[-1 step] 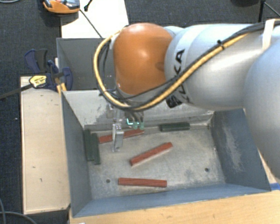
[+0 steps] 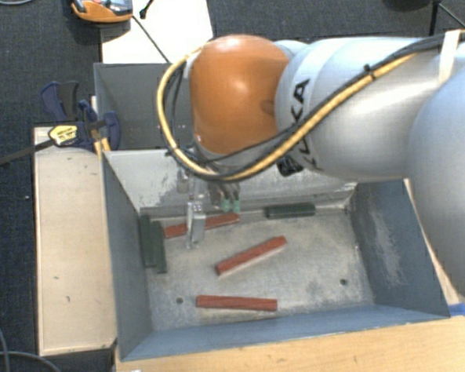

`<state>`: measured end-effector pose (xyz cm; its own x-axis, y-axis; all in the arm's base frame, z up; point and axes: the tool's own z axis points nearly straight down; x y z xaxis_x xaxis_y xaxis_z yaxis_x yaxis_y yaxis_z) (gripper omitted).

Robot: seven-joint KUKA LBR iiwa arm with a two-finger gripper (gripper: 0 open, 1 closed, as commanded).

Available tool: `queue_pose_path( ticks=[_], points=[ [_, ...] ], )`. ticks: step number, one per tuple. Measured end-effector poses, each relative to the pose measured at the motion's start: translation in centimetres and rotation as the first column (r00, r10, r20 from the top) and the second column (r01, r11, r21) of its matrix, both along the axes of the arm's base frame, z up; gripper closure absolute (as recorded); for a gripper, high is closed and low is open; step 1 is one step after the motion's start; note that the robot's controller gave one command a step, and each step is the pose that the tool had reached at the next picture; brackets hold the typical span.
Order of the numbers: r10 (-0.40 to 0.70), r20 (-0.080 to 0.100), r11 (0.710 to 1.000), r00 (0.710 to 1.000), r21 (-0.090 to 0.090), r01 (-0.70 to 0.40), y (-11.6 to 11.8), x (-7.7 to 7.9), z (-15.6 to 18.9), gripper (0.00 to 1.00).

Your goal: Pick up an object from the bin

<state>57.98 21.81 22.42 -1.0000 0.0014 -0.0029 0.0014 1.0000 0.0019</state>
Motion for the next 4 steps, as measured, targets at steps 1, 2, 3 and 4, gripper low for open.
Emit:
queue_pose_path(
  ticks=[1,2,3,4],
  points=[
    [0.016,0.009,1.0,1.0,0.005,-0.016,-0.4,-0.1,-0.7,0.0],
    [0.182,-0.009,0.983,0.983,-0.003,-0.182,-1.8,-2.5,-3.1,0.0],
    [0.235,0.008,0.972,0.972,0.0,-0.235,-4.1,-1.4,-6.9,0.0],
    [0.122,0.003,0.993,0.993,-0.001,-0.122,-7.6,-0.8,-13.6,0.0]
  ],
)
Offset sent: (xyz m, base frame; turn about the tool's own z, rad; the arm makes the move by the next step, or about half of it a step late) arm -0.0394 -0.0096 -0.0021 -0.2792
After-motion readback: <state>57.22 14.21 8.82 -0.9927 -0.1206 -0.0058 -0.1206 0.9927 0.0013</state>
